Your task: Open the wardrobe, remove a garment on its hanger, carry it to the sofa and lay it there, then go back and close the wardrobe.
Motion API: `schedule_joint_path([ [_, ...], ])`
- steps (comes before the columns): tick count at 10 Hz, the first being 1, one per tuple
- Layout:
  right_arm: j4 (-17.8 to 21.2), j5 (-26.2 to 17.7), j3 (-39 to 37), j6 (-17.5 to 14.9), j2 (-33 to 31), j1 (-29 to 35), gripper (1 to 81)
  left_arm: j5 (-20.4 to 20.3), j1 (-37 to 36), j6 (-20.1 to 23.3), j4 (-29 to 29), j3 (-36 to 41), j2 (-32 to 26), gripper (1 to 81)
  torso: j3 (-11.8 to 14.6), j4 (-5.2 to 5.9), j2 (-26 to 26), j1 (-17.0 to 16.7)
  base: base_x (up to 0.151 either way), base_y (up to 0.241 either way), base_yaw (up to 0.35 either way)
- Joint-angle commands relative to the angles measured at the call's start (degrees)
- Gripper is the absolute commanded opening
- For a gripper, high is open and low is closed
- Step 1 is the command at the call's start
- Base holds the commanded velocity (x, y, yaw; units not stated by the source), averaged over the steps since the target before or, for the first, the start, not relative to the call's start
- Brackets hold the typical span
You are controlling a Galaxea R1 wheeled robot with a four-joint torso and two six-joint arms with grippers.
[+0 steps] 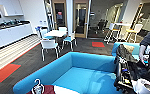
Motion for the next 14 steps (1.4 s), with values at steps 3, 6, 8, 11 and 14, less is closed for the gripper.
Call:
schedule_joint_path([
  [3, -0.7, -3.4, 0.1, 0.1, 0.2, 1.1, 81.1, 0.9, 1.1, 0.4, 0.7, -8.2, 5.2, 81.1, 2.1, 0.00, 0.0, 0.1, 0.000, 0.000, 0.000],
  [6, -0.7, -3.8, -0.3, 0.0, 0.5, 1.1, 81.1, 1.0, 1.7, 0.4, 0.7, -8.9, 5.7, 81.1, 3.3, 0.00, -0.1, 0.1, 0.000, 0.000, 0.000],
  [8, -0.9, -5.2, -0.3, -0.1, 0.8, 1.1, 81.1, 1.4, 1.9, 0.4, 0.7, -8.9, 5.7, 81.1, 3.3, 0.00, -0.1, 0.1, 0.000, 0.000, 0.000],
  [11, -1.0, -5.3, -0.4, -0.1, 1.0, 1.0, 81.1, 1.4, 1.9, 0.4, 0.8, -8.9, 5.8, 81.1, 3.3, 0.00, -0.1, 0.1, 0.000, 0.000, 0.000],
  [14, -1.0, -5.3, -0.5, -0.1, 1.1, 1.0, 81.1, 1.4, 1.8, 0.4, 0.8, -8.9, 6.0, 81.1, 3.3, 0.00, -0.1, 0.1, -0.023, 0.000, 0.000],
])
